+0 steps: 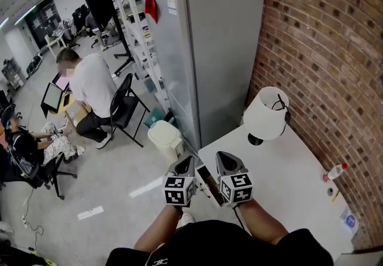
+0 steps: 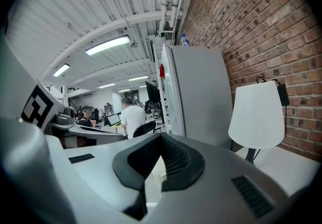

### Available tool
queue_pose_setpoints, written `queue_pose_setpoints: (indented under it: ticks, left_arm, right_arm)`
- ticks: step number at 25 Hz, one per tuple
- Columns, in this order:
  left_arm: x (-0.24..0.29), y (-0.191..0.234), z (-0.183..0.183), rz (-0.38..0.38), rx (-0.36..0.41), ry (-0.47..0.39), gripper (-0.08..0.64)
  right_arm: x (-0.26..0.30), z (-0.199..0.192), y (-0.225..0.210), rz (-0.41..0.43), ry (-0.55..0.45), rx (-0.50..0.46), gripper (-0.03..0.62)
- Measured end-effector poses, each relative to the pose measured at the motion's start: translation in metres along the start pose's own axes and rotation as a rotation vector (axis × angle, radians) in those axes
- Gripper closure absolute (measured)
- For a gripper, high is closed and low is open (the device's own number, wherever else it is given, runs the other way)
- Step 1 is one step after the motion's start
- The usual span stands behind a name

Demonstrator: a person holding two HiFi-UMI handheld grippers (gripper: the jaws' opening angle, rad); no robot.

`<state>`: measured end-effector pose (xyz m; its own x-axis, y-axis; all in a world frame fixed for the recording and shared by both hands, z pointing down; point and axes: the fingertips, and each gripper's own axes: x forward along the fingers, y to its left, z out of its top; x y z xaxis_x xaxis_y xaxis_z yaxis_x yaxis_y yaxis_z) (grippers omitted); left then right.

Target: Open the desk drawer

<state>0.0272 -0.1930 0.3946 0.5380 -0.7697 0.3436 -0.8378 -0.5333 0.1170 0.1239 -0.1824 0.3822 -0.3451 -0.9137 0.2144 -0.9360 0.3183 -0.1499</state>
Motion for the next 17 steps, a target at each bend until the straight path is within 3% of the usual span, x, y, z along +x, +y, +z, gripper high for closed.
queue_pose_setpoints:
  ticks: [17]
  left_arm:
    - [-0.015,0.005,-0.004,0.008,-0.028,-0.001,0.563]
  right_arm:
    - [-0.003,-0.008,0.02,0.031,0.032,-0.028,0.594]
